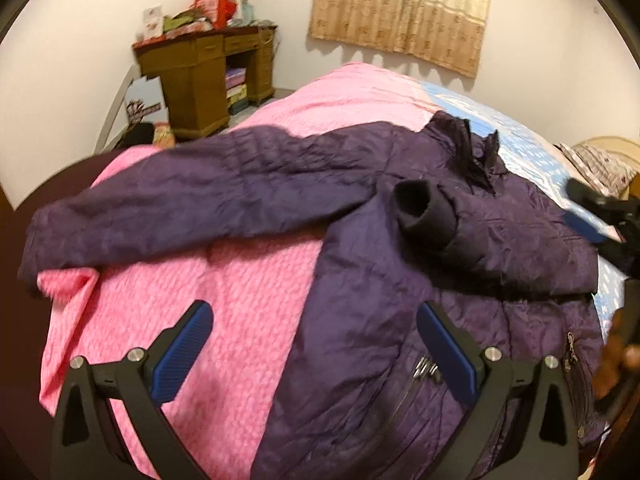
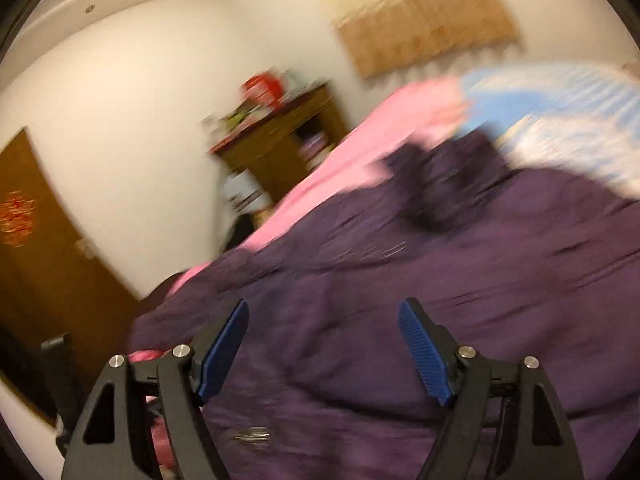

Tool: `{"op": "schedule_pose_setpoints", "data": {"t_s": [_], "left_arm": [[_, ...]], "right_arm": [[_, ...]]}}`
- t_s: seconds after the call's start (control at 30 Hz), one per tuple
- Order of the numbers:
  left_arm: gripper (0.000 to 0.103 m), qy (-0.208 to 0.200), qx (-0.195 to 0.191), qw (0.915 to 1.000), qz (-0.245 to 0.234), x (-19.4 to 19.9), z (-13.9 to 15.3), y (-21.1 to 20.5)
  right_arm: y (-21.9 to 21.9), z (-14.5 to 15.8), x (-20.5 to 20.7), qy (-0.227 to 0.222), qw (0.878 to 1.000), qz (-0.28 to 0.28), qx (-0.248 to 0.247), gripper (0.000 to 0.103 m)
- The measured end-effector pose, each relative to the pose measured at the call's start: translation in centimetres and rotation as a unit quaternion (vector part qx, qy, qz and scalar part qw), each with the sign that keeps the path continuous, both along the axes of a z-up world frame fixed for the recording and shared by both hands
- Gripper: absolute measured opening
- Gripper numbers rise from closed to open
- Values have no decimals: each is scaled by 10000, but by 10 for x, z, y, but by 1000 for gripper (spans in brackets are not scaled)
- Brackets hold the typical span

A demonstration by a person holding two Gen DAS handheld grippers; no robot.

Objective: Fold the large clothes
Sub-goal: 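Lay the held sleeve across the jacket body and open the right gripper, then grasp the other sleeve cuff with the left gripper and fold it across the body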

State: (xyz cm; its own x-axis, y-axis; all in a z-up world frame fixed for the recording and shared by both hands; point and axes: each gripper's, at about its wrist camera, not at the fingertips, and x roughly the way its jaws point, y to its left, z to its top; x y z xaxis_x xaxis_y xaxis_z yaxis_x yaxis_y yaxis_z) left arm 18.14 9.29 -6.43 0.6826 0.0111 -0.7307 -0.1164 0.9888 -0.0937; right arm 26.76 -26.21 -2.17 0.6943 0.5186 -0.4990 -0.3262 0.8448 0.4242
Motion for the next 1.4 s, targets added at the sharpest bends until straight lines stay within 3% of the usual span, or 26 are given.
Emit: {"op": "schedule_pose_setpoints", "data": {"t_s": [0.1, 0.13, 0.17, 0.2, 0.27, 0.4, 0.5, 0.53, 0.6, 0.67, 0.73, 0.9, 0.97, 1.03, 1.1, 1.13, 1.17, 1.23, 1.3, 1.4], "left_arm": [[103, -121, -103, 9998, -116, 18, 9, -8], [103, -164, -219, 9995, -164, 27, 12, -13], [103, -218, -292, 9991, -194, 33, 15, -16], [103, -252, -322, 9990, -177, 40, 18, -22], [103, -350, -248, 9989, -199, 55, 22, -38], [103, -498, 596, 9969, -138, 89, 15, -83], [103, -300, 1117, 9933, 2, 111, -6, -98], [103, -200, 1278, 9916, 57, 119, -17, -100], [103, 40, 1320, 9911, 159, 128, -34, -96], [103, 108, 819, 9963, 246, 128, -43, -81], [103, 34, 667, 9973, 300, 124, -42, -75], [103, -118, 891, 9954, 343, 115, -42, -80], [103, -139, 1091, 9933, 351, 114, -42, -86], [103, -130, 1191, 9923, 305, 114, -41, -89], [103, -106, 1010, 9946, 215, 113, -38, -85], [103, -77, 827, 9964, 175, 109, -33, -77], [103, -99, 698, 9974, 164, 105, -31, -73], [103, -202, 324, 9989, 260, 88, -21, -52], [103, -258, 160, 9979, 569, 70, -11, -26], [103, -636, 63, 9888, 1351, 33, 9, 30]], "right_arm": [[-58, 16, -6, -183, 9936, -866, -706, 75], [-68, 18, -5, -175, 9906, -1065, -836, 70], [-86, 19, -3, -118, 9871, -1295, -932, 54], [-106, 16, -1, 6, 9831, -1549, -973, 47], [-140, 9, 3, 218, 9737, -2065, -938, 47], [-165, -16, 19, 515, 9690, -2338, -616, 47], [-163, -60, 39, 1008, 9626, -2461, -513, 47], [-157, -70, 40, 1130, 9603, -2477, -602, 47], [-150, -75, 37, 823, 9595, -2485, -1041, 48], [-144, -72, 40, 877, 9568, -2472, -1256, 49], [-142, -67, 42, 953, 9529, -2466, -1485, 49], [-128, -32, 27, 377, 9615, -2468, -1146, 49], [-116, -35, 39, 476, 9672, -2206, -1170, 50], [-100, -58, 55, 692, 9677, -1937, -1455, 57], [-89, -84, 65, 792, 9654, -1729, -1786, 61], [-87, -81, 65, 705, 9649, -1710, -1862, 66], [-86, -80, 65, 676, 9671, -1623, -1837, 77], [-84, -83, 67, 687, 9679, -1471, -1919, 81], [-86, -83, 67, 649, 9689, -1463, -1885, 82], [-91, -84, 67, 616, 9733, -1429, -1687, 84]]}}
